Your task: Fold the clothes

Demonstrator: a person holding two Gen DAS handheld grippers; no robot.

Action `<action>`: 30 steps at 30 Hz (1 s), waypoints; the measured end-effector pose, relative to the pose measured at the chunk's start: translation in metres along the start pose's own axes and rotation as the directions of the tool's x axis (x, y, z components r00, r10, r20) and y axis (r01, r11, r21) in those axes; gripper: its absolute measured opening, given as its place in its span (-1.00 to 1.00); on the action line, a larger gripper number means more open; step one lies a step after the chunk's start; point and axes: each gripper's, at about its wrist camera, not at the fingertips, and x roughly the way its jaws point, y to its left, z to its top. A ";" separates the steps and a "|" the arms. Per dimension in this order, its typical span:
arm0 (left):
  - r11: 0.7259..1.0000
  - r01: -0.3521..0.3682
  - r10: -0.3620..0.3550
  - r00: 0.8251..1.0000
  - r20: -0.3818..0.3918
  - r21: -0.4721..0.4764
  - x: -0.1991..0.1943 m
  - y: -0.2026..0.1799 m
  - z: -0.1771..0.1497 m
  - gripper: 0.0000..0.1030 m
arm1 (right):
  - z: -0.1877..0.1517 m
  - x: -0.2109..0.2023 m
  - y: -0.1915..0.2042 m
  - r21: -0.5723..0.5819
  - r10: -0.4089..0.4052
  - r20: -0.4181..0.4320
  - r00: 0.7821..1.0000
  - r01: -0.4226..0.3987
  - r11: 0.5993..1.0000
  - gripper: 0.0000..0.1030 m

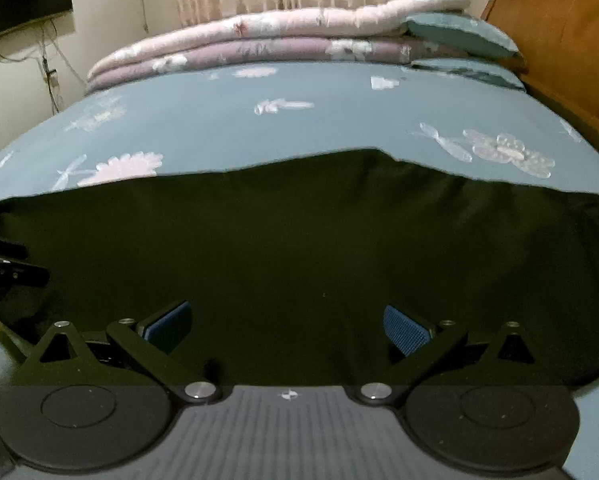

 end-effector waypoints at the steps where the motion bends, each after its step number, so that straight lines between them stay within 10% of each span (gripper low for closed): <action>1: 1.000 -0.002 0.002 1.000 -0.013 -0.012 0.003 0.002 -0.003 0.70 | -0.002 0.005 0.000 0.007 -0.001 -0.017 1.000 0.001 1.000 1.00; 20: 0.993 0.051 -0.047 0.998 0.041 -0.102 -0.020 0.029 -0.003 0.79 | -0.012 0.013 0.012 -0.036 -0.058 -0.055 0.997 0.056 0.998 1.00; 30: 0.899 0.221 -0.147 0.965 0.216 -0.377 -0.062 0.116 -0.002 0.79 | -0.005 -0.007 0.019 0.008 0.025 0.004 1.000 -0.025 1.000 1.00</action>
